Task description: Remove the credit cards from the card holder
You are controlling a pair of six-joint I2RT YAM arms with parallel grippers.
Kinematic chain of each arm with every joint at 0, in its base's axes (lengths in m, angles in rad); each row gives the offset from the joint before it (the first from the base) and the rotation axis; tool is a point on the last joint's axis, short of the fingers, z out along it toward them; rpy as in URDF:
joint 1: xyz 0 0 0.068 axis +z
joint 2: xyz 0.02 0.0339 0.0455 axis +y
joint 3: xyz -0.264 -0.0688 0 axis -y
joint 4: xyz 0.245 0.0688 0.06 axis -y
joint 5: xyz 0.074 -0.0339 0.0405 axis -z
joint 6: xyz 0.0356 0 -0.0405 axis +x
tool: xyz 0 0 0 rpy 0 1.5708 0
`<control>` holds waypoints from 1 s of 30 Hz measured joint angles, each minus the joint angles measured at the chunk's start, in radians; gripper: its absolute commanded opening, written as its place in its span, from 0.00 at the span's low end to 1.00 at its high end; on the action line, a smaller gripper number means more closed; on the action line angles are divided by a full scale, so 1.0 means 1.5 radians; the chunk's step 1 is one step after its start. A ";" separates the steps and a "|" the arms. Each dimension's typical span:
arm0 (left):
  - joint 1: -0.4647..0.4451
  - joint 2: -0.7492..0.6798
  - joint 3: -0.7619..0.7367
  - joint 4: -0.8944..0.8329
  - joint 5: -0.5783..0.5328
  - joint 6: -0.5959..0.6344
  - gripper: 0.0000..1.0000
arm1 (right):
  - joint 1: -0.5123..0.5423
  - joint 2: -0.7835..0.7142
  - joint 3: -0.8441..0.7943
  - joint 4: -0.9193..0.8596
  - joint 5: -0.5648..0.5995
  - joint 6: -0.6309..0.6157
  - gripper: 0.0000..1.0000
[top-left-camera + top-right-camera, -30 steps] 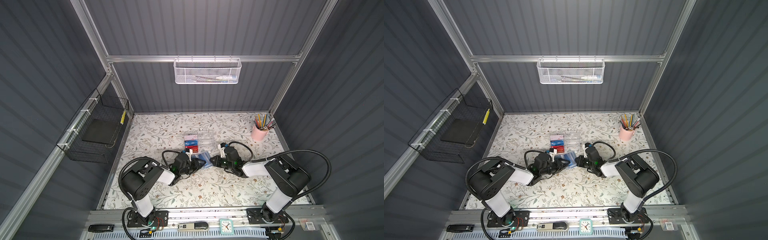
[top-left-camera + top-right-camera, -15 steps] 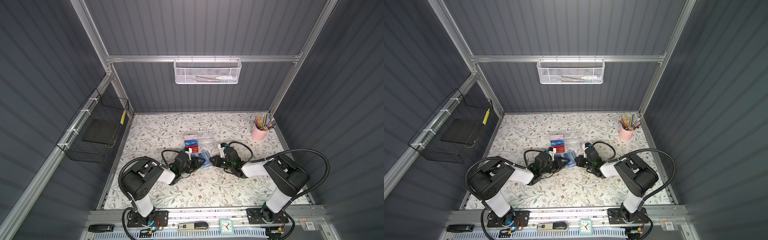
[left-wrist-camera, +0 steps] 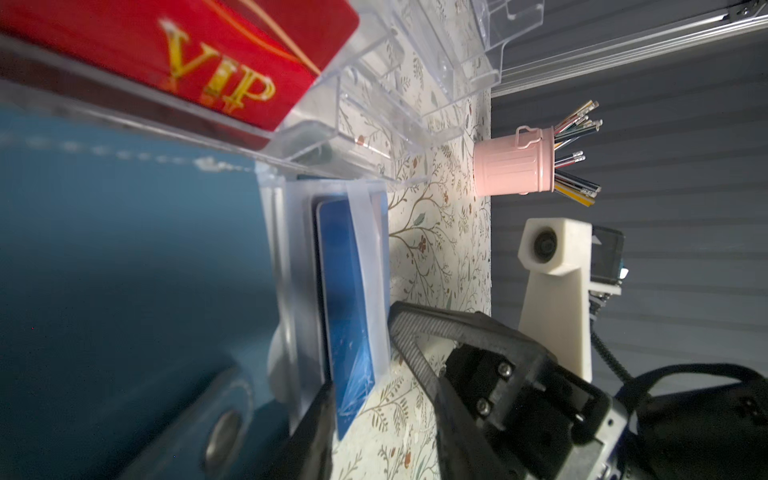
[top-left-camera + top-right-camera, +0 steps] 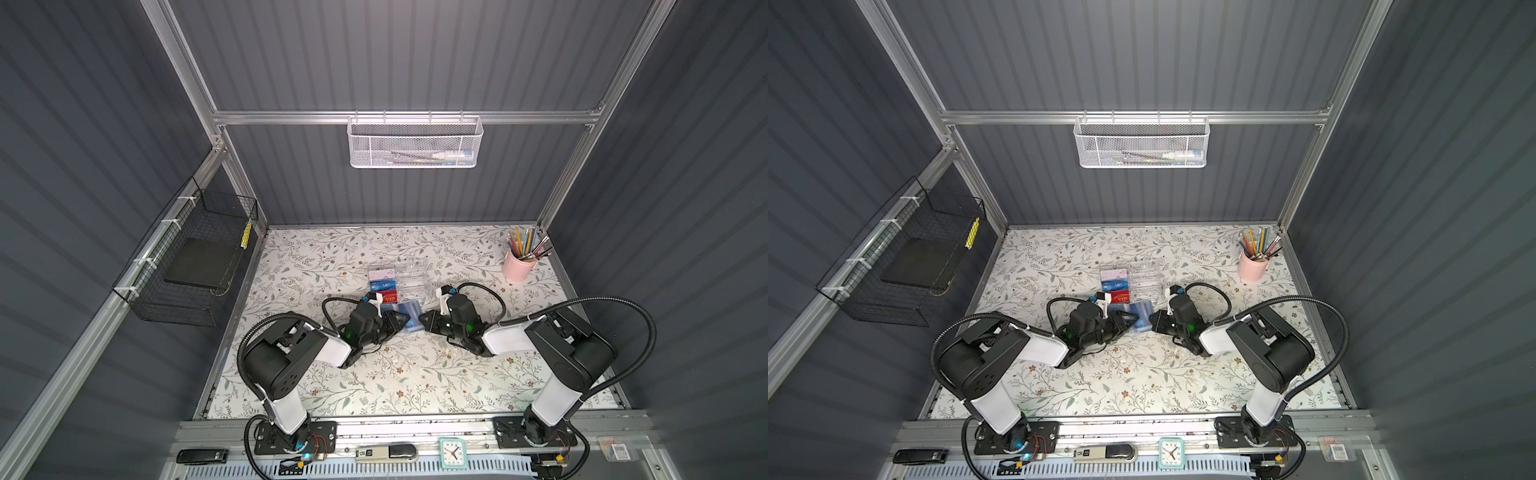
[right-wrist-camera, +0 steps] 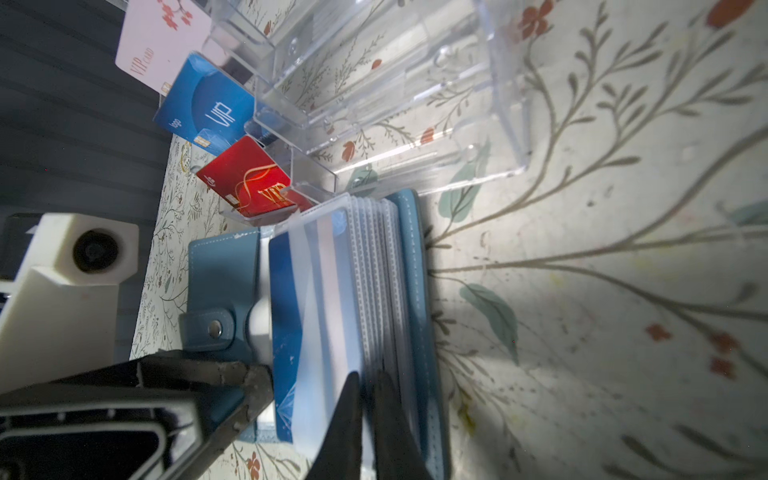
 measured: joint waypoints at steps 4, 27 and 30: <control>-0.002 0.002 0.025 0.022 -0.001 0.000 0.39 | 0.010 0.005 0.000 0.009 -0.004 0.003 0.10; 0.016 -0.040 -0.016 -0.023 -0.013 0.026 0.43 | 0.028 -0.027 -0.013 -0.047 -0.031 -0.010 0.11; 0.017 -0.040 -0.032 -0.023 -0.018 0.026 0.44 | 0.028 -0.033 -0.033 -0.072 -0.034 -0.016 0.11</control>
